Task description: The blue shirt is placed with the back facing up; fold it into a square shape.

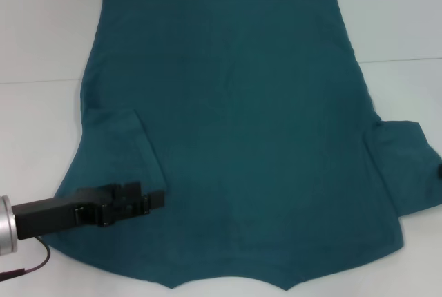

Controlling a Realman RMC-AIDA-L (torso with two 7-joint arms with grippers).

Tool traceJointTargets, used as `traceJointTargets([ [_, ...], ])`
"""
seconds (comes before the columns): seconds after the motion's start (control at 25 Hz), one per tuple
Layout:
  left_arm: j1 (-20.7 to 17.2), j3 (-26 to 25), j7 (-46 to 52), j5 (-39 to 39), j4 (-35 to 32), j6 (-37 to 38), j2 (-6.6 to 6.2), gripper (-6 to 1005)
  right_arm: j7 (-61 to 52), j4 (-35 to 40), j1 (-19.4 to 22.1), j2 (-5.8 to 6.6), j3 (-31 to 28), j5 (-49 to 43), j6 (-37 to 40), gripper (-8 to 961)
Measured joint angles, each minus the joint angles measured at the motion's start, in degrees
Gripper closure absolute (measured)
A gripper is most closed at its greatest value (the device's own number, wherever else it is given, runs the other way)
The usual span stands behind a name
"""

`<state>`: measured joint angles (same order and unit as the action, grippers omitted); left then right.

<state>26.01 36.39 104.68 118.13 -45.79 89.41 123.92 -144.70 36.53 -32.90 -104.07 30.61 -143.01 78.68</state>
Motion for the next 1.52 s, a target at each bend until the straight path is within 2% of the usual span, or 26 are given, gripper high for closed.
traceJointTargets([
  [0.12,0.0,0.0,0.0,0.0,0.0,0.0,0.0,183,-1.0,0.2,0.2,1.37,0.0,0.0,-0.1,941],
  [0.24,-0.1,0.0,0.0,0.0,0.0,0.0,0.0,183,-1.7,0.5,0.2,2.23,0.0,-0.1,0.2,940],
  [0.4,-0.2,0.0,0.0,0.0,0.0,0.1,0.0,182,-2.9,1.6,0.2,2.66,0.0,-0.1,0.3,938],
  [0.64,-0.2,-0.1,0.0,0.0,0.0,0.1,0.0,183,-4.0,4.0,-0.1,2.6,-0.2,0.4,1.6,936],
  [0.8,0.1,-0.1,0.1,0.0,0.0,0.1,0.0,182,-3.7,4.4,-1.6,1.88,-0.4,2.4,4.8,934],
  [0.84,0.1,-0.1,0.1,-0.1,0.0,0.1,0.0,182,-3.5,4.4,-2.9,1.23,0.0,3.6,6.6,934],
  [0.88,0.1,-0.1,0.1,-0.2,0.0,0.0,0.0,182,-3.5,4.4,-2.9,1.23,0.0,3.6,6.6,933],
  [1.04,0.1,-0.2,0.1,-1.6,0.0,-0.4,0.0,182,-3.3,5.4,-5.5,-0.16,0.6,4.4,8.5,932],
  [1.28,0.0,-0.2,0.3,-2.4,-0.1,-0.9,-0.07,183,-3.3,5.8,-9.3,-0.76,1.5,4.2,8.4,930],
  [1.52,-0.1,-0.2,1.4,-2.8,-0.1,-2.4,-0.11,183,-4.0,5.0,-12.0,-2.51,7.0,4.0,6.2,927],
])
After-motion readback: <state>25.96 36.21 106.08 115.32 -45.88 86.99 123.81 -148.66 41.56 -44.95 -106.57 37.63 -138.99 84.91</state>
